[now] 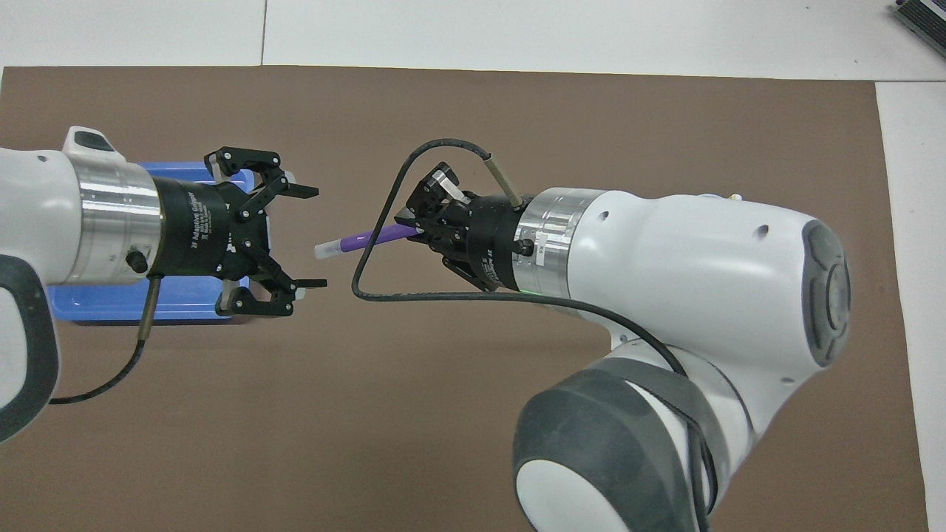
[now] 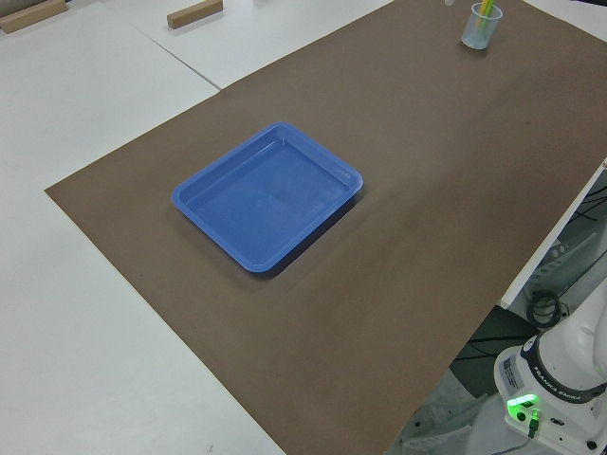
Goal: Right arm passes pens to left for tray arrangement
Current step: 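Carry the pen toward center while the left gripper reaches toward it, then close the left gripper on the purple pen and open the right gripper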
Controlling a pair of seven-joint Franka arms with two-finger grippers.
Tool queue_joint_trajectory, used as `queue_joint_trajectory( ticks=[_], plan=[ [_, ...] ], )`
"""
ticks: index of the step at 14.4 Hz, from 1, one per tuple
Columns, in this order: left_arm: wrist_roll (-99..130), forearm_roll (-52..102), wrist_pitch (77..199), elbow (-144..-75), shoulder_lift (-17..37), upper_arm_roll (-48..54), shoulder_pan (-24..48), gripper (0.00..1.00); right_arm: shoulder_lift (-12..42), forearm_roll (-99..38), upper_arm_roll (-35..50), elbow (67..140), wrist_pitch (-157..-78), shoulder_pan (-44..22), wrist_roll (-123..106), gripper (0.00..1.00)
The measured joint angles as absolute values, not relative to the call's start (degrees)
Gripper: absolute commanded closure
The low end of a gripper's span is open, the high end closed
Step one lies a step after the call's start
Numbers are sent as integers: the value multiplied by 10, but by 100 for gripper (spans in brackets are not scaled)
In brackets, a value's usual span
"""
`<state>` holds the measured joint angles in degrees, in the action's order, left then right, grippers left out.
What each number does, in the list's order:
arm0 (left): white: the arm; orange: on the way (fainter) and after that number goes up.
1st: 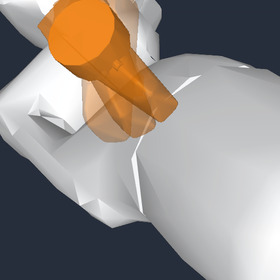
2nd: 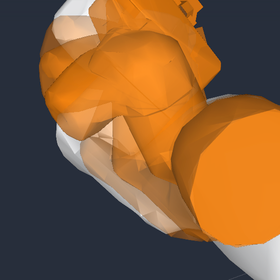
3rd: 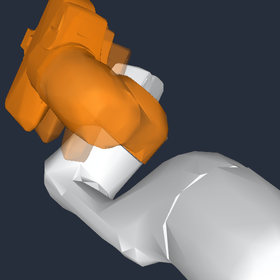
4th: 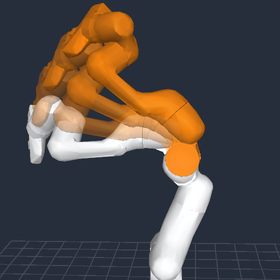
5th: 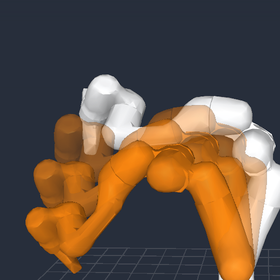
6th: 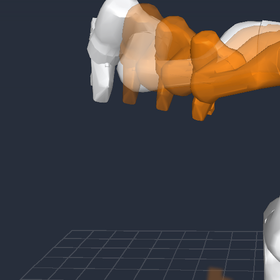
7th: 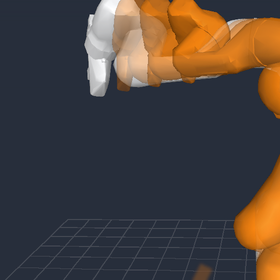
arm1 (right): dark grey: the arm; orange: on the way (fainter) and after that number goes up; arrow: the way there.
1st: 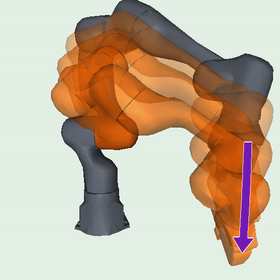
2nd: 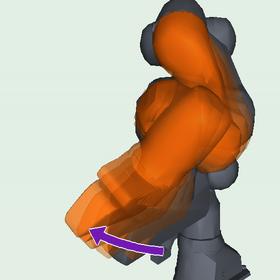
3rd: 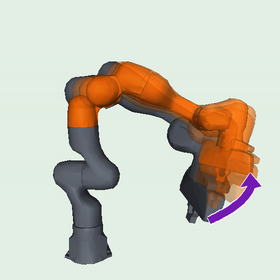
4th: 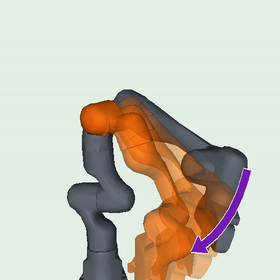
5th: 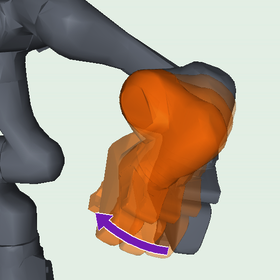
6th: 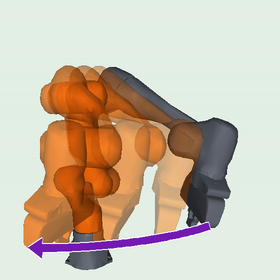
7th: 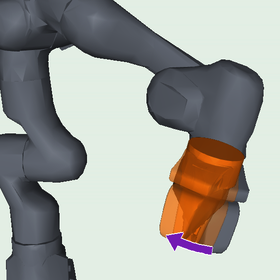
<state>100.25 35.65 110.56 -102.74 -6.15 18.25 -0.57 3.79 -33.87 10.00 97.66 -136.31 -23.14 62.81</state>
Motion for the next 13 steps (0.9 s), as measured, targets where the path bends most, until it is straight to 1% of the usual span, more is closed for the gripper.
queue_joint_trajectory(
  ticks=[3,7,10,11,12,13],
  plan=[
    [1023,356,1125,-1030,-61,182,1,4,38,-339,100,978,-1363,-231,628,100],
    [1028,356,1149,-1051,-62,182,25,15,38,-339,100,979,-1363,-231,628,100],
    [1027,356,1162,-1062,-65,183,34,35,38,-339,100,979,-1363,-231,628,100],
    [1027,356,1162,-1063,-66,182,34,46,38,-339,100,979,-1363,-231,628,100],
    [1026,356,1162,-1063,-67,182,34,50,38,-339,100,979,-1363,-231,628,100],
    [1026,356,1162,-1063,-68,182,34,50,38,-339,100,979,-1363,-231,628,100]
  ],
)
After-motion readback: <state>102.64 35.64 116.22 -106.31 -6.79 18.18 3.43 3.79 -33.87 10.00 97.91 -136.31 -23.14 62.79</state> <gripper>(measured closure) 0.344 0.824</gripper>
